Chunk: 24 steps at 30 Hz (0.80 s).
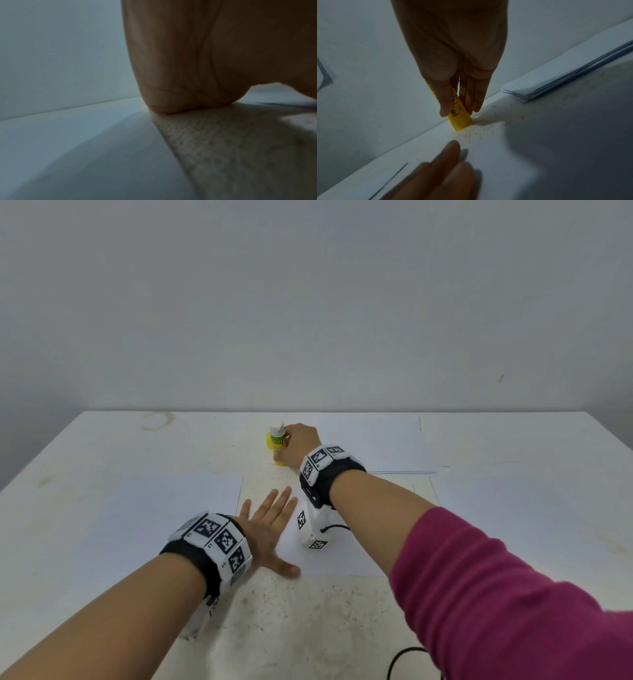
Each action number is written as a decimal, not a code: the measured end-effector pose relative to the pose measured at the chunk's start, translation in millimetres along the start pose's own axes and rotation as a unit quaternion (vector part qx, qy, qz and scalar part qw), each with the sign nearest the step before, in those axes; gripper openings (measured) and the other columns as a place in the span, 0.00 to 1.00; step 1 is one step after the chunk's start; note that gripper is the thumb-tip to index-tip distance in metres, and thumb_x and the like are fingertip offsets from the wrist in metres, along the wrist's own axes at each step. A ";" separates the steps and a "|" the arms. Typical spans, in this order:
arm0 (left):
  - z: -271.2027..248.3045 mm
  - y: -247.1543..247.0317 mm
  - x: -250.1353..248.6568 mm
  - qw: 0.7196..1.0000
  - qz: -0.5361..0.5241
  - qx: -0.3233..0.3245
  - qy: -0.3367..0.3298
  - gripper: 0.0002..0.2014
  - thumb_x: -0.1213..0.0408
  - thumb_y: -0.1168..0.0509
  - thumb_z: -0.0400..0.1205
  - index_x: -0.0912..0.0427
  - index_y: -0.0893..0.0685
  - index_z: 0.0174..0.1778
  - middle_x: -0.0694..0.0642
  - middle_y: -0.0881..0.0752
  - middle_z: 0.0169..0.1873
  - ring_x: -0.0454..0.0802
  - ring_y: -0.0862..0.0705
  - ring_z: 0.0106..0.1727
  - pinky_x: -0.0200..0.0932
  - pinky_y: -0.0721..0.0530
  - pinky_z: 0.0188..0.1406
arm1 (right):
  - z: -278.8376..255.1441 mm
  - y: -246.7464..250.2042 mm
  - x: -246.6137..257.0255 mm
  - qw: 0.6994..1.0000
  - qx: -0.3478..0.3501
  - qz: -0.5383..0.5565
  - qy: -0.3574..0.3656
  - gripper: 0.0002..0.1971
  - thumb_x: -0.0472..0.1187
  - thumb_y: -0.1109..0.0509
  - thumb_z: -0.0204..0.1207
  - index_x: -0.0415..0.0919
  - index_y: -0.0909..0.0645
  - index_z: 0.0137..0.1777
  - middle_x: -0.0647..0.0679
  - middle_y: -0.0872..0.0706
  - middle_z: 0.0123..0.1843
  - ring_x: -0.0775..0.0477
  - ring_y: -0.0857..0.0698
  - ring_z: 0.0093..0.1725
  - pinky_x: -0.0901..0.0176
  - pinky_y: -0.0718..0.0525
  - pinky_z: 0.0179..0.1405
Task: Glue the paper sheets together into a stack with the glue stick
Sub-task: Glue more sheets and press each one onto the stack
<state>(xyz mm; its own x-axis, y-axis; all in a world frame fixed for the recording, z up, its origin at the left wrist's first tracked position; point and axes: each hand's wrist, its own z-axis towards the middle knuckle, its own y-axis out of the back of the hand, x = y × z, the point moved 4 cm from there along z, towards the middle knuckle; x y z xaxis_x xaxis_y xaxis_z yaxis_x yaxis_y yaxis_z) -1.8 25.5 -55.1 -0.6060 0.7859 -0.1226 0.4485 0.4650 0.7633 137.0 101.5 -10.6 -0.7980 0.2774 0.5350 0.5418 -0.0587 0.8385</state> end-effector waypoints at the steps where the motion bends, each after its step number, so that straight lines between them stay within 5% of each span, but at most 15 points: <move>1: -0.9 1.1 -1.7 1.000 0.000 0.000 0.000 0.79 0.12 0.70 0.26 0.53 0.83 0.72 0.46 0.86 0.66 0.45 0.81 0.70 0.65 0.70 0.76 | 0.5 -0.3 -0.1 1.000 -0.002 -0.006 0.001 0.18 0.42 0.25 0.73 0.36 0.19 0.60 0.43 0.13 0.57 0.43 0.16 0.58 0.62 0.25 0.47; 6: -3.9 3.9 -4.9 1.000 0.001 -0.002 0.010 0.85 0.13 0.71 0.23 0.57 0.80 0.77 0.47 0.84 0.71 0.49 0.77 0.79 0.65 0.68 0.77 | -1.8 0.8 1.7 0.999 0.020 -0.045 -0.010 0.19 0.44 0.24 0.73 0.35 0.20 0.58 0.43 0.16 0.52 0.43 0.16 0.57 0.61 0.22 0.51; 11: -5.8 3.9 -4.9 1.000 -0.005 -0.003 0.008 0.85 0.11 0.63 0.27 0.60 0.79 0.77 0.49 0.85 0.65 0.46 0.80 0.74 0.64 0.69 0.77 | -22.7 23.7 -8.0 0.999 0.029 0.023 -0.017 0.40 0.46 0.21 0.71 0.33 0.35 0.78 0.41 0.24 0.74 0.45 0.24 0.73 0.56 0.28 0.72; 16: -8.1 4.2 -5.8 1.000 -0.010 0.001 0.012 0.85 0.11 0.69 0.25 0.62 0.79 0.76 0.53 0.82 0.75 0.50 0.77 0.79 0.64 0.69 0.77 | -82.2 62.7 -48.5 0.997 0.077 0.017 -0.019 0.37 0.52 0.24 0.73 0.39 0.34 0.78 0.45 0.26 0.76 0.47 0.27 0.74 0.59 0.31 0.70; 20: -7.0 4.8 -5.1 1.000 -0.004 0.008 0.013 0.86 0.12 0.71 0.25 0.63 0.77 0.78 0.55 0.80 0.77 0.52 0.76 0.80 0.64 0.68 0.77 | -139.5 94.7 -122.2 0.972 0.173 -0.111 -0.112 0.36 0.58 0.26 0.73 0.45 0.33 0.77 0.48 0.30 0.79 0.46 0.30 0.76 0.54 0.32 0.73; 24: -5.3 6.9 -4.0 1.000 0.001 0.017 0.011 0.87 0.11 0.70 0.26 0.64 0.76 0.78 0.55 0.78 0.78 0.52 0.75 0.80 0.65 0.67 0.78 | -183.3 110.9 -184.3 0.936 0.209 -0.176 -0.221 0.48 0.68 0.28 0.67 0.40 0.37 0.79 0.43 0.34 0.81 0.41 0.33 0.78 0.48 0.33 0.74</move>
<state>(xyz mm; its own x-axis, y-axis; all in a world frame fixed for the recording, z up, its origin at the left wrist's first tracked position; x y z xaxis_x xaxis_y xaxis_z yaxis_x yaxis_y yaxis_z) 0.3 23.5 -46.0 -0.6199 0.7774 -0.1068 0.4713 0.4776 0.7415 295.7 -131.9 2.7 -0.8101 0.5832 0.0600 0.3947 0.4669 0.7913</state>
